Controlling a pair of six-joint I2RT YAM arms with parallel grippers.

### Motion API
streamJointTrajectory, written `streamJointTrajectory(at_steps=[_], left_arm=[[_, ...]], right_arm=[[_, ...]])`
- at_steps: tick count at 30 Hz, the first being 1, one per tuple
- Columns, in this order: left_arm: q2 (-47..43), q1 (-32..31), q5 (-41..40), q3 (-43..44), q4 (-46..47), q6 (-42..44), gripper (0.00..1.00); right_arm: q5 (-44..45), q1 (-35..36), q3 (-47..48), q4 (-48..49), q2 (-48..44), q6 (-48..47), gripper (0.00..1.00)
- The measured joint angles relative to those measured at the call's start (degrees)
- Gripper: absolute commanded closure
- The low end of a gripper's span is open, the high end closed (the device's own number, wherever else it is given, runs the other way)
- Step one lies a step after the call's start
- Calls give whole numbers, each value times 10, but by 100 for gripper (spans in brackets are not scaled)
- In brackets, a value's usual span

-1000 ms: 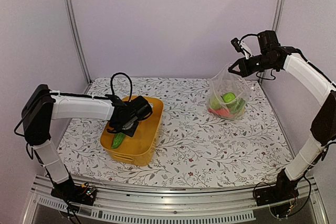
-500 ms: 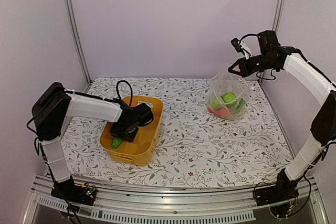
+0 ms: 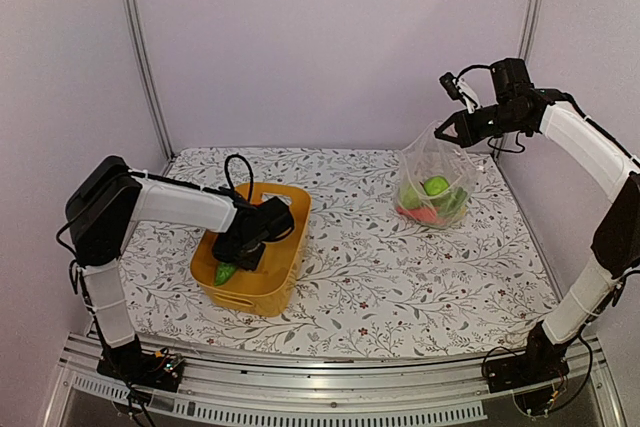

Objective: Place the food in the zip-top bag and seal the zipper
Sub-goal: Pick up the fake vegetable from the bin, then place the fake vegetable in the zipper food storage bag.

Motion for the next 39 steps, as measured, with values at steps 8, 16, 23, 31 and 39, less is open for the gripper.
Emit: streamJointTrajectory(at_steps=[8, 16, 23, 31, 39], left_arm=[[-25, 0, 8, 15, -9, 0, 73], [-127, 0, 19, 64, -16, 20, 78], [-218, -14, 56, 87, 51, 69, 77], [-268, -29, 153, 88, 236, 121, 77], [-253, -69, 274, 87, 495, 165, 77]], right_arm=[[0, 0, 0, 0, 0, -2, 100], [0, 0, -2, 0, 0, -2, 100], [0, 0, -3, 0, 0, -2, 100], [0, 1, -3, 0, 0, -2, 100], [0, 5, -3, 0, 1, -2, 100]])
